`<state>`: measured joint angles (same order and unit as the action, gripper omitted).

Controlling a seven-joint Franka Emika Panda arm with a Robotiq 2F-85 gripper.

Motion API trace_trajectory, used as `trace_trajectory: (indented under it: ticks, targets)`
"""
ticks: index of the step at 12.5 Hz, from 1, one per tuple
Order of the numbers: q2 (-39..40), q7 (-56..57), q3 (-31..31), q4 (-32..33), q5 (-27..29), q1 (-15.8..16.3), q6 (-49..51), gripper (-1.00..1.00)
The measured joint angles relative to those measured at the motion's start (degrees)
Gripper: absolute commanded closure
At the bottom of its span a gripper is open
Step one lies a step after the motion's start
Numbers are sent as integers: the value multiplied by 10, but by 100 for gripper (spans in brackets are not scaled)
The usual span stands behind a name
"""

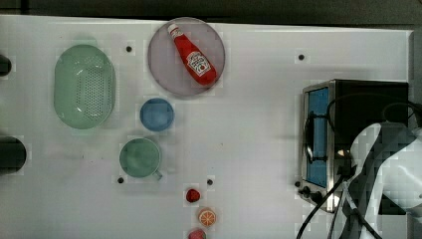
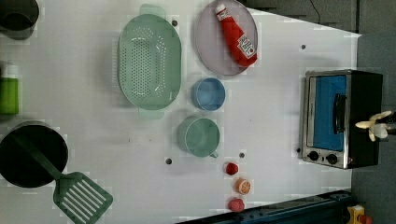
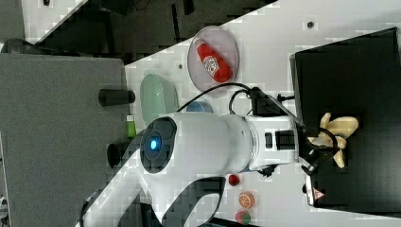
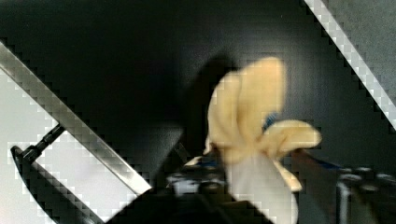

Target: Pick banana from table and place on oven.

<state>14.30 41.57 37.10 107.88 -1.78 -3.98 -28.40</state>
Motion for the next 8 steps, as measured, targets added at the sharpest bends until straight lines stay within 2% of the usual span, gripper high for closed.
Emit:
trace_trajectory:
  ticks: [2, 3, 5, 8]
  targets:
    - [0, 6, 1, -6, 11, -1, 2, -87]
    - [-3, 13, -4, -9, 17, -6, 9, -100]
    - [-10, 18, -19, -13, 7, -12, 32, -100]
    - [-20, 23, -51, -29, 30, -23, 60, -100]
